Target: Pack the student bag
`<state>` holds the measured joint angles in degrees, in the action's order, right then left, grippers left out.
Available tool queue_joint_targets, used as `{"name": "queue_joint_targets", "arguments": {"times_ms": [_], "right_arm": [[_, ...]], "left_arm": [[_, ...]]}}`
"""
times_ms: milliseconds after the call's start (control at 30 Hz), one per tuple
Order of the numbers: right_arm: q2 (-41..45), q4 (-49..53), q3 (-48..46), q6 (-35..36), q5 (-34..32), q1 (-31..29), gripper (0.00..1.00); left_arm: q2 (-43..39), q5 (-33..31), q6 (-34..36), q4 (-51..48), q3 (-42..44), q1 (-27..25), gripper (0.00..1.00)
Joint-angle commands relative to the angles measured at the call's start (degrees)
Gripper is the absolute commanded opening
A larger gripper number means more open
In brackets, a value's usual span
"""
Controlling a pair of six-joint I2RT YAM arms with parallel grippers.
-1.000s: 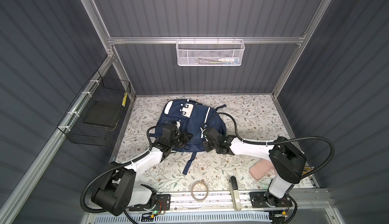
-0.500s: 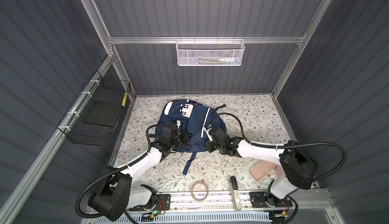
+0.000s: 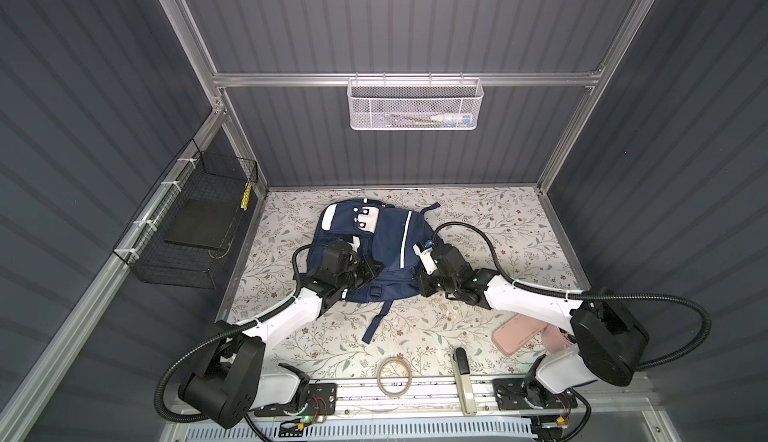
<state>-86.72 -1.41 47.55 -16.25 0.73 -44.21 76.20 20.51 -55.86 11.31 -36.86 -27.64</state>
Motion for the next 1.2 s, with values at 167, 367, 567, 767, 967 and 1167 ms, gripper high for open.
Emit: {"name": "queue_joint_targets", "arguments": {"times_ms": [167, 367, 567, 767, 967, 1167], "right_arm": [[-0.6, 0.5, -1.0, -4.9, -17.9, 6.1, 0.00], [2.8, 1.5, -2.0, -4.8, -21.1, 10.0, 0.00], [1.5, -1.0, -0.3, 0.0, -7.9, 11.7, 0.00], [2.7, 6.0, 0.1, 1.0, -10.7, -1.7, 0.00], [-0.2, 5.0, 3.4, -7.9, -10.2, -12.1, 0.00], [-10.1, 4.2, 16.1, -12.3, -12.3, -16.0, 0.00]], "left_arm": [[-3.6, -0.6, 2.4, -7.0, 0.5, 0.9, 0.00], [-4.5, -0.4, 3.0, -8.9, -0.2, 0.9, 0.00], [-3.2, -0.1, 5.2, -10.0, -0.1, 2.9, 0.00], [-3.0, 1.6, 11.1, -14.4, -1.2, 13.3, 0.00], [-1.9, 2.2, 12.7, -15.9, -5.0, 18.1, 0.42], [-14.5, 4.1, 4.4, -17.0, 3.3, 17.1, 0.72]]}}
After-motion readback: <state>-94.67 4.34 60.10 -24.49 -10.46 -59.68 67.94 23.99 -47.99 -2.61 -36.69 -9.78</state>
